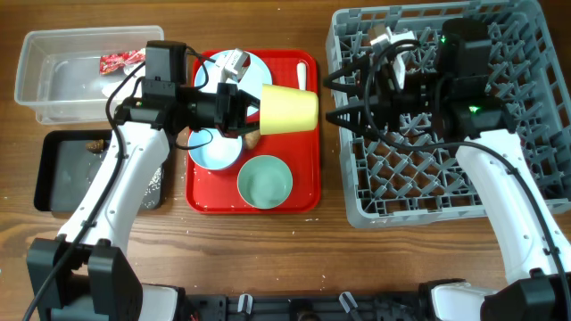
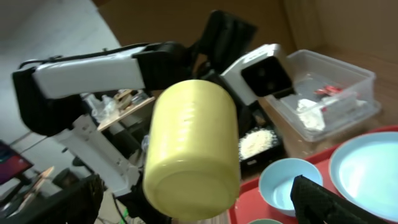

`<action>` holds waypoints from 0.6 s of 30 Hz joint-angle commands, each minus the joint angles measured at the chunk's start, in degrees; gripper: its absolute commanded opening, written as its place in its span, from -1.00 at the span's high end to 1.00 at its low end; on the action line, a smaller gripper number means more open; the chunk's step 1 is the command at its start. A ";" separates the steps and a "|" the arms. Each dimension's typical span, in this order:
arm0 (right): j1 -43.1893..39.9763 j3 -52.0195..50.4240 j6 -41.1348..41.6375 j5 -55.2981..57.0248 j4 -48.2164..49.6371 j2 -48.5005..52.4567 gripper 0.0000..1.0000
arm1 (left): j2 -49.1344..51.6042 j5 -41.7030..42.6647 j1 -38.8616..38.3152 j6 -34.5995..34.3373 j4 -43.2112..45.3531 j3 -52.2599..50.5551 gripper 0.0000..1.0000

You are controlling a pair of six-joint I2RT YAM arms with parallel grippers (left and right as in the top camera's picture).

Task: Sort waste into correct bins and load items into the dishwasher rack
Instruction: 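Lift the yellow cup and hand it from left gripper to right gripper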

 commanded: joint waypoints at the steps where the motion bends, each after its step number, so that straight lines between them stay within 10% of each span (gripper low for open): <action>1: 1.97 0.87 -1.11 -0.50 0.02 0.90 -0.96 | -0.76 3.08 0.37 0.48 0.17 0.63 0.92; 18: 7.69 0.87 3.39 2.95 4.57 3.19 -0.17 | -0.76 3.15 0.31 0.52 1.70 0.63 0.81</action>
